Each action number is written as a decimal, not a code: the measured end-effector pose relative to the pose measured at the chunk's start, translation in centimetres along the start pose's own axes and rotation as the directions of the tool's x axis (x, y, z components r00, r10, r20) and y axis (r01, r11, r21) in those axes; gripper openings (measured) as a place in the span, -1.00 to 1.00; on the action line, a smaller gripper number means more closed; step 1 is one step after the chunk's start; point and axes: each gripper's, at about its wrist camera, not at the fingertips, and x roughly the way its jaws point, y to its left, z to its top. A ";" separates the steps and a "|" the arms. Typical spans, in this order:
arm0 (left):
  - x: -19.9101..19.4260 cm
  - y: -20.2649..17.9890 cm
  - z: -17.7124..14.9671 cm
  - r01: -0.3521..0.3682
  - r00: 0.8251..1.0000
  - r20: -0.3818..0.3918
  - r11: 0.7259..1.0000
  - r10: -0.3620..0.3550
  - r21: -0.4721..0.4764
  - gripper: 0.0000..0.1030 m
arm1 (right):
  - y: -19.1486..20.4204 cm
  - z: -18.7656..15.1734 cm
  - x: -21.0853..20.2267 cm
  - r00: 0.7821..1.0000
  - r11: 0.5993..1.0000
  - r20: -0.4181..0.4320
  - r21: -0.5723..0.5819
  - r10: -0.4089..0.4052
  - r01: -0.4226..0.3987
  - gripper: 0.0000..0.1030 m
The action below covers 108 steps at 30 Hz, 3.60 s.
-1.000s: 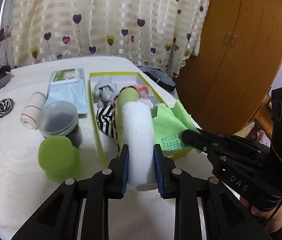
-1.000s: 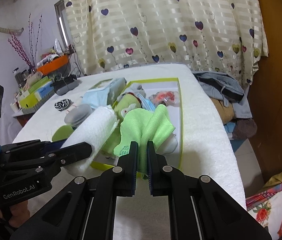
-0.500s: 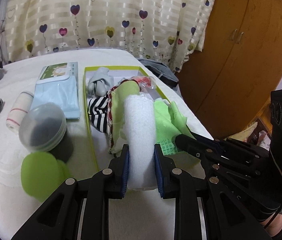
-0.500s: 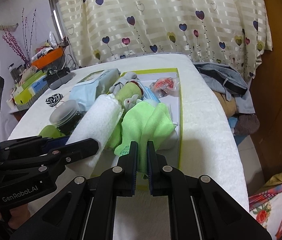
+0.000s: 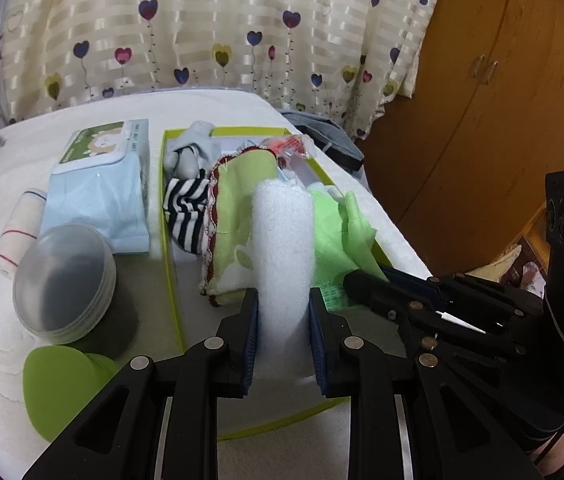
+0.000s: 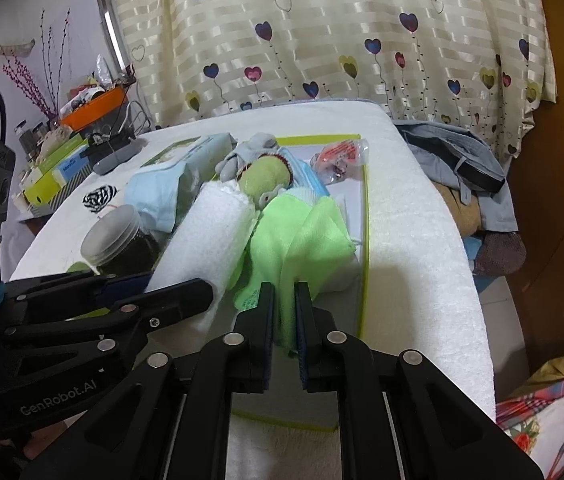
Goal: Organize soft objects
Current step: 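Lower the towel roll and green cloth into the green box and open both grippers, then withdraw both grippers from the box and move toward the bandage roll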
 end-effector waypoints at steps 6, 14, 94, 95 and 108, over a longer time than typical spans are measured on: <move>-1.0 -0.3 -0.4 0.007 1.000 0.019 1.000 -0.007 0.012 -0.56 | 0.3 -0.9 -1.0 1.000 0.999 0.002 -0.012 -0.030 0.030 -0.42; -2.4 -0.4 -0.9 0.016 0.999 0.045 1.000 -0.017 0.021 -0.39 | 0.4 -1.3 -3.0 0.997 0.998 0.029 0.006 -0.070 0.070 -0.27; -12.4 14.4 -3.8 -0.150 0.968 0.168 0.967 0.186 -0.208 -0.37 | 16.8 1.7 -2.7 0.996 0.966 0.059 -0.253 0.059 -0.043 -0.13; -12.3 14.6 -3.8 -0.151 0.968 0.166 0.966 0.188 -0.211 -0.37 | 17.0 1.8 -2.5 0.997 0.966 0.057 -0.255 0.061 -0.044 -0.13; -10.2 18.4 -1.6 -0.189 0.968 0.119 0.954 0.221 -0.234 -0.34 | 17.4 3.6 -0.5 0.995 0.962 0.051 -0.263 0.084 -0.068 -0.13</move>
